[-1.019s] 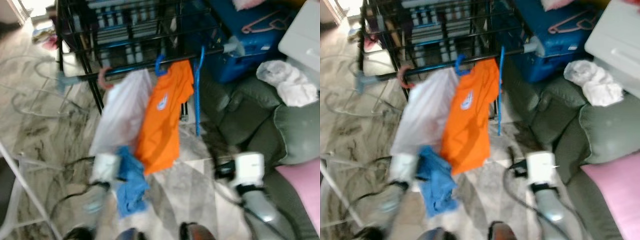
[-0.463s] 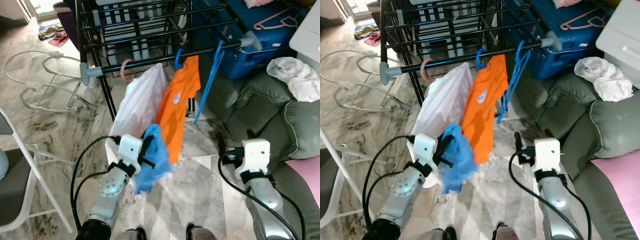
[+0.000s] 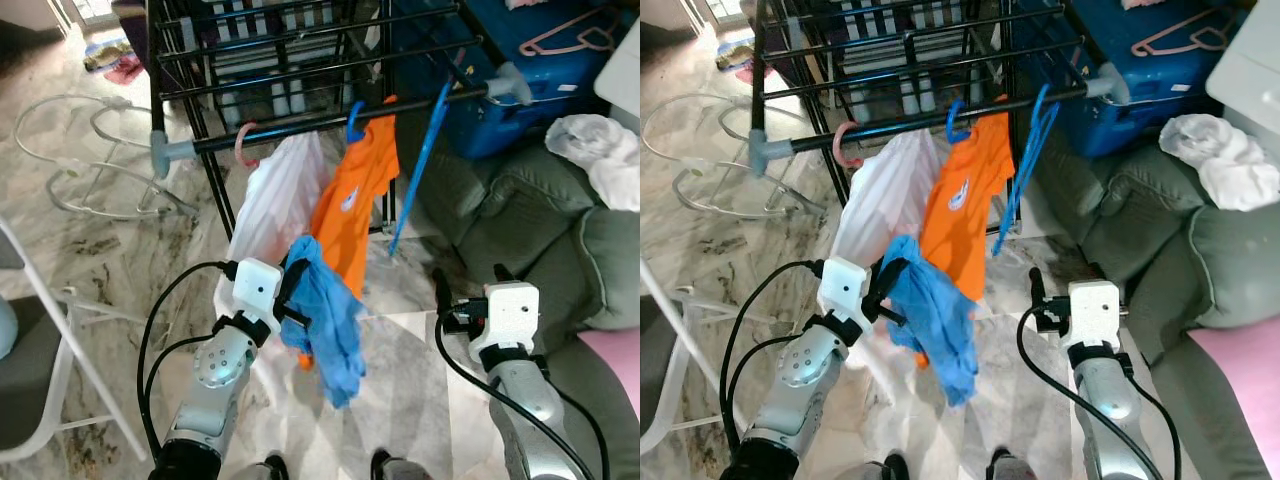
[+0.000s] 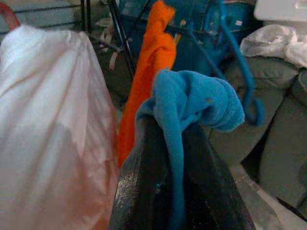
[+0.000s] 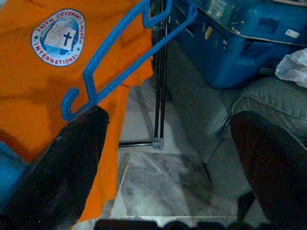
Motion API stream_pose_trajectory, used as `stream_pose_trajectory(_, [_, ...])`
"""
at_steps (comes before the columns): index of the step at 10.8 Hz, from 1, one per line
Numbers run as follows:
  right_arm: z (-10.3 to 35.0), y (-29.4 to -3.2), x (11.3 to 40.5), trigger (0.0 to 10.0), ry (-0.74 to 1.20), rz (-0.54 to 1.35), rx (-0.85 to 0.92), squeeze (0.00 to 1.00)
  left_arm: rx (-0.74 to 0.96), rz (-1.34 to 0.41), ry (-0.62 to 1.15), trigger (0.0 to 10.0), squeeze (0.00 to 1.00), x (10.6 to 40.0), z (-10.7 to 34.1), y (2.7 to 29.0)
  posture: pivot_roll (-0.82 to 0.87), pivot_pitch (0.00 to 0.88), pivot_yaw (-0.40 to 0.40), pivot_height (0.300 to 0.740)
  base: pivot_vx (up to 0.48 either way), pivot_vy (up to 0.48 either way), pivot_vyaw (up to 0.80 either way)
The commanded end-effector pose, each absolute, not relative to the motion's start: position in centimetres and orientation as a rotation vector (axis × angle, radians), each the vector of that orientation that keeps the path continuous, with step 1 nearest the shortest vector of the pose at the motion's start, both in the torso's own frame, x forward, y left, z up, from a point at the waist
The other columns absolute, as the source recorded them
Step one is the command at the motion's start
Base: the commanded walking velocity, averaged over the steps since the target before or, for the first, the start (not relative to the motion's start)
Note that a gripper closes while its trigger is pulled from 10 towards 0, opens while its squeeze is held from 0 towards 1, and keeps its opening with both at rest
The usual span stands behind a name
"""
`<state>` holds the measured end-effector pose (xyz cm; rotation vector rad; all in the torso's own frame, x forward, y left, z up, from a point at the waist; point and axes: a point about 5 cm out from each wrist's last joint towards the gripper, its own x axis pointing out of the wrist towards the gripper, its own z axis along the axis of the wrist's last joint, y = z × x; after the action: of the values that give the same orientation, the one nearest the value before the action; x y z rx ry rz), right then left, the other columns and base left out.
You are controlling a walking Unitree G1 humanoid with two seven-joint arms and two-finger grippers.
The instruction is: Hang hanger
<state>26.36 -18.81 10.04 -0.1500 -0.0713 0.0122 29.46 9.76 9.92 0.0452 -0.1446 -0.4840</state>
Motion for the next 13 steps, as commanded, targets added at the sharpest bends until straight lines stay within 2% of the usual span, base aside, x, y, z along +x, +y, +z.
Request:
stream_pose_trajectory(1, [10.1, -18.7, 26.1, 10.0, -0.073, 0.019, -0.152, 0.0, 0.044, -0.488, -0.147, 10.0, 0.0, 29.3, 10.1, 10.0, -0.19, 0.203, 0.079, 0.74, 0.277, 0.0, 0.0])
stream_pose_trajectory(6, [10.6, -18.9, 26.3, 10.0, -0.083, 0.031, -0.17, 0.0, 0.042, -0.48, -0.126, 10.0, 0.0, 29.4, 9.5, 10.2, -0.2, 0.206, 0.077, 0.74, 0.277, 0.0, 0.0])
stream_pose_trajectory(8, [11.0, -19.3, 26.8, 10.0, -0.093, 0.021, -0.198, 0.0, 0.049, -0.483, -0.111, 10.0, 0.0, 29.3, 9.0, 10.2, -0.2, 0.207, 0.075, 0.74, 0.0, 0.0, 0.0])
stream_pose_trajectory(11, [12.7, -18.5, 29.1, 10.0, -0.138, 0.082, -0.213, 0.0, 0.058, -0.479, -0.108, 10.0, 0.0, 29.2, 8.6, 10.5, -0.19, 0.222, 0.083, 0.74, 0.0, 0.0, 0.0])
stream_pose_trajectory(13, [13.7, -17.1, 31.1, 10.0, -0.158, 0.125, -0.192, 0.0, 0.069, -0.479, -0.096, 10.0, 0.0, 29.1, 8.3, 10.9, -0.17, 0.238, 0.089, 0.74, 0.0, 0.0, 0.0])
